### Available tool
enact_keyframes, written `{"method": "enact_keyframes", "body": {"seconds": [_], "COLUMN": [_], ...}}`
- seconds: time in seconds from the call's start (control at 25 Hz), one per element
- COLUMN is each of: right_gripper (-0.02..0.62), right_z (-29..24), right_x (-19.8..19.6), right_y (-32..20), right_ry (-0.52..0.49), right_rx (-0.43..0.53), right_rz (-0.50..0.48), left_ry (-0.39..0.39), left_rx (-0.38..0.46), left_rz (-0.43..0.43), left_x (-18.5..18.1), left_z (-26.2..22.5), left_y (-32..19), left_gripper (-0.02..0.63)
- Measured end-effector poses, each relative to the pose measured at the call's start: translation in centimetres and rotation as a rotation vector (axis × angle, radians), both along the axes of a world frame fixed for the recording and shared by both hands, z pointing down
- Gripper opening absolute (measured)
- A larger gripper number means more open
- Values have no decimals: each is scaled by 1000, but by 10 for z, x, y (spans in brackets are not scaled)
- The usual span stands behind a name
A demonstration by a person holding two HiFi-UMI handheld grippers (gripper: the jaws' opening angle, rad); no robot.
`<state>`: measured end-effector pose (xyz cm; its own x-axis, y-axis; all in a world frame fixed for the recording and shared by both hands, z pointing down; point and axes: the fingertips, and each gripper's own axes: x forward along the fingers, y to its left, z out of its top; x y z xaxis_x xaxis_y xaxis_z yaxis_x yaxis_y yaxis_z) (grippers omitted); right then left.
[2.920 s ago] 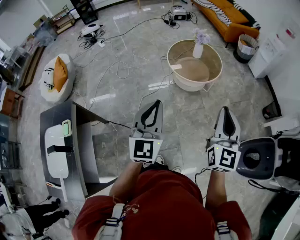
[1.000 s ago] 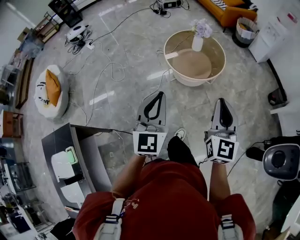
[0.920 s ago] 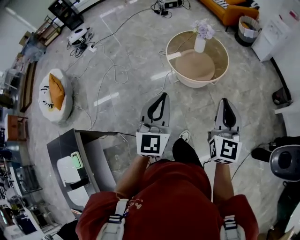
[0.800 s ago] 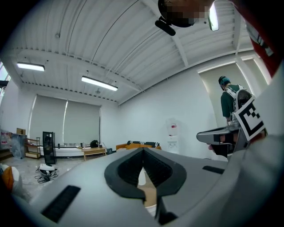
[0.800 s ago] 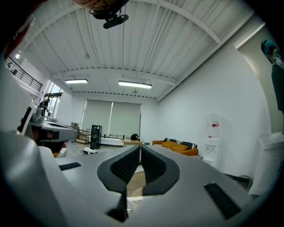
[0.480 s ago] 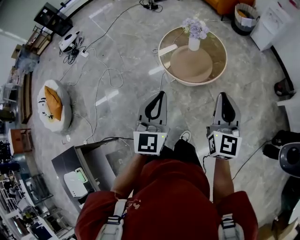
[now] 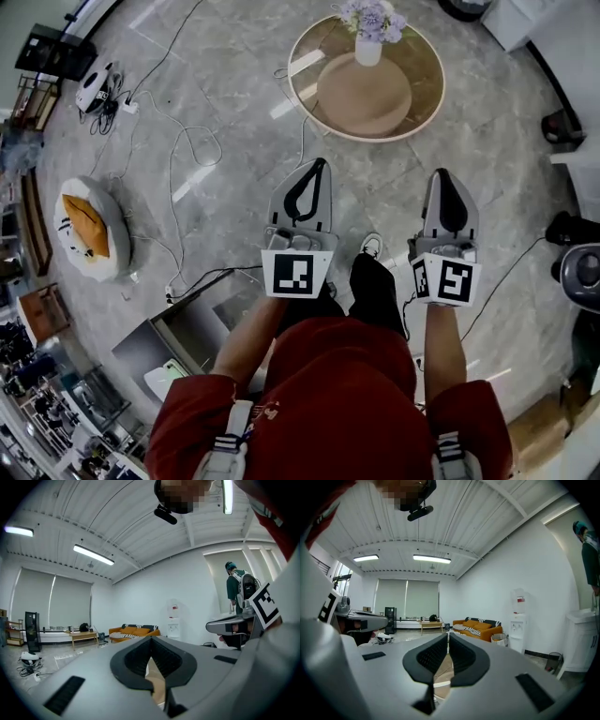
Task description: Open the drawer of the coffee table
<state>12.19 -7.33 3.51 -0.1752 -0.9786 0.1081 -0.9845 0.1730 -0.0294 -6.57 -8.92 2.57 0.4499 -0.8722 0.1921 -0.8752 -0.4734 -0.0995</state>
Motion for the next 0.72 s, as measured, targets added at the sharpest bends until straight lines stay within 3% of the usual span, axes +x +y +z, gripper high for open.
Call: {"method": "enact_keyframes", "body": {"seconds": [0.16, 0.28, 0.44, 0.72], "right_gripper": [25, 25, 25, 25], "right_z": [63, 133, 242, 441], "right_x": [-21, -39, -60, -79], "right_y": [-15, -20, -23, -29], "right_ry": [-25, -10, 16, 45], "right_rx": [-25, -55, -84, -51], "right_rz": [27, 18, -9, -68], "left_ry": [-4, 13, 17, 32], "left_rx": [-17, 82, 99, 99], "left_rz": [43, 68, 74, 77], "left_x": [-14, -24, -38, -51], "left_z": [58, 109, 217, 425], "left_y": [-23, -37, -40, -41], "left_gripper": [14, 14, 14, 14]}}
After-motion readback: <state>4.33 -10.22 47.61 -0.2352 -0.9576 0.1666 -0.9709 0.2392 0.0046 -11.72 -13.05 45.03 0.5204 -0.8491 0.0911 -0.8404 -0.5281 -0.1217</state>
